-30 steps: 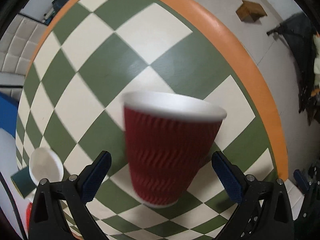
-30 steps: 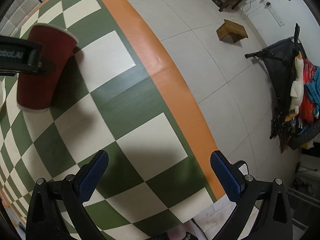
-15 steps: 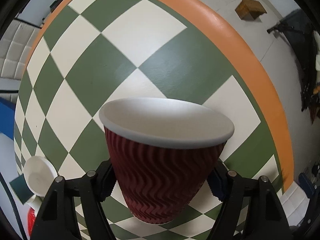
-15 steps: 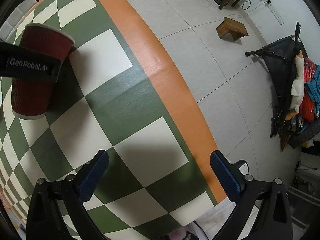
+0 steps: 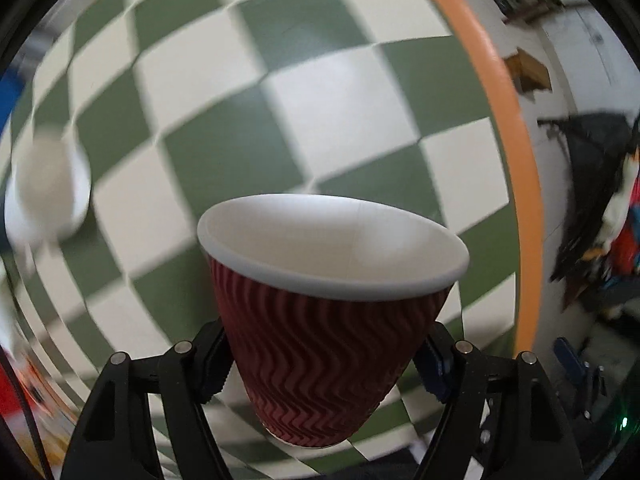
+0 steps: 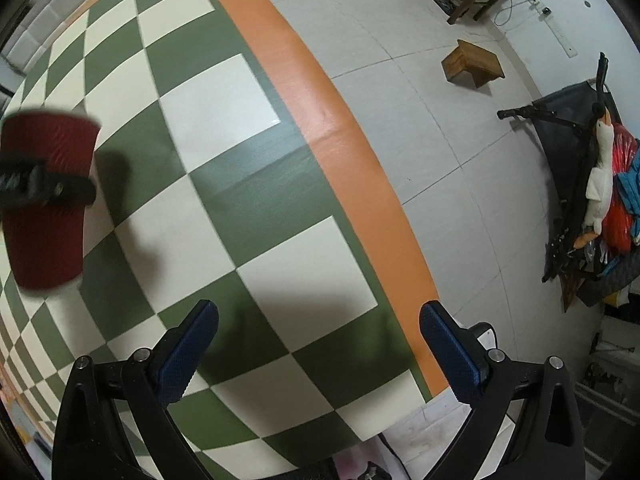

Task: Flip cup upside down
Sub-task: 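Lift the red cup with the left gripper and turn it opening-up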

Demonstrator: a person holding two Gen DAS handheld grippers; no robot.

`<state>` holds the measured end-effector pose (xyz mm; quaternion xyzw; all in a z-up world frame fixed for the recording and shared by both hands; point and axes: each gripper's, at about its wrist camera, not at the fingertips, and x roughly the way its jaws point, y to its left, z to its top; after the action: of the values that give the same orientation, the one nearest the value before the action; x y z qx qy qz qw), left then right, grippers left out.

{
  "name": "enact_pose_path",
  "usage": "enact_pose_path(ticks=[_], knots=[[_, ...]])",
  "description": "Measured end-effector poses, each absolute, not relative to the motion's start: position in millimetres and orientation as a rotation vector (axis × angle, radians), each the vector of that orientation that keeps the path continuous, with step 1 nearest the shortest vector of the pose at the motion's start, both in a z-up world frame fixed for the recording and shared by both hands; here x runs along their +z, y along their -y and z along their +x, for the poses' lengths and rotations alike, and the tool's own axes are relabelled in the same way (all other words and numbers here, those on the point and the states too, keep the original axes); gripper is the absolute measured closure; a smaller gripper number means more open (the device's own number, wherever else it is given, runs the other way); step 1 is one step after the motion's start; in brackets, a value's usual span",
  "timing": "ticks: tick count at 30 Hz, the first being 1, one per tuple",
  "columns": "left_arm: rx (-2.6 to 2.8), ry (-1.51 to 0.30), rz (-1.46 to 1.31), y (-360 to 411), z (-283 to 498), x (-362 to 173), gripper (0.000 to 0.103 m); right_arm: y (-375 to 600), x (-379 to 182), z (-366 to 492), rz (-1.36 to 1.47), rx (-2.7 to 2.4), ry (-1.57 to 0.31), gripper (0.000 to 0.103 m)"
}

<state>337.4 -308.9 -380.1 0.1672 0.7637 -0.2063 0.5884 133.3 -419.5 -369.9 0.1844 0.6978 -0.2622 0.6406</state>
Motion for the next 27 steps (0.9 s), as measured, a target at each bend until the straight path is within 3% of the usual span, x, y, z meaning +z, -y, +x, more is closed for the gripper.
enact_pose_path(ticks=[11, 19, 27], knots=[[-0.264, -1.843, 0.036, 153, 287, -381, 0.029, 354, -360, 127, 0.358, -0.481, -1.622, 0.001], [-0.168, -1.823, -0.075, 63, 261, -383, 0.029, 300, -363, 125, 0.308, -0.419, -1.649, 0.001], [-0.148, -1.767, -0.080, 20, 260, -388, 0.029, 273, -362, 131, 0.277, -0.401, -1.656, 0.001]])
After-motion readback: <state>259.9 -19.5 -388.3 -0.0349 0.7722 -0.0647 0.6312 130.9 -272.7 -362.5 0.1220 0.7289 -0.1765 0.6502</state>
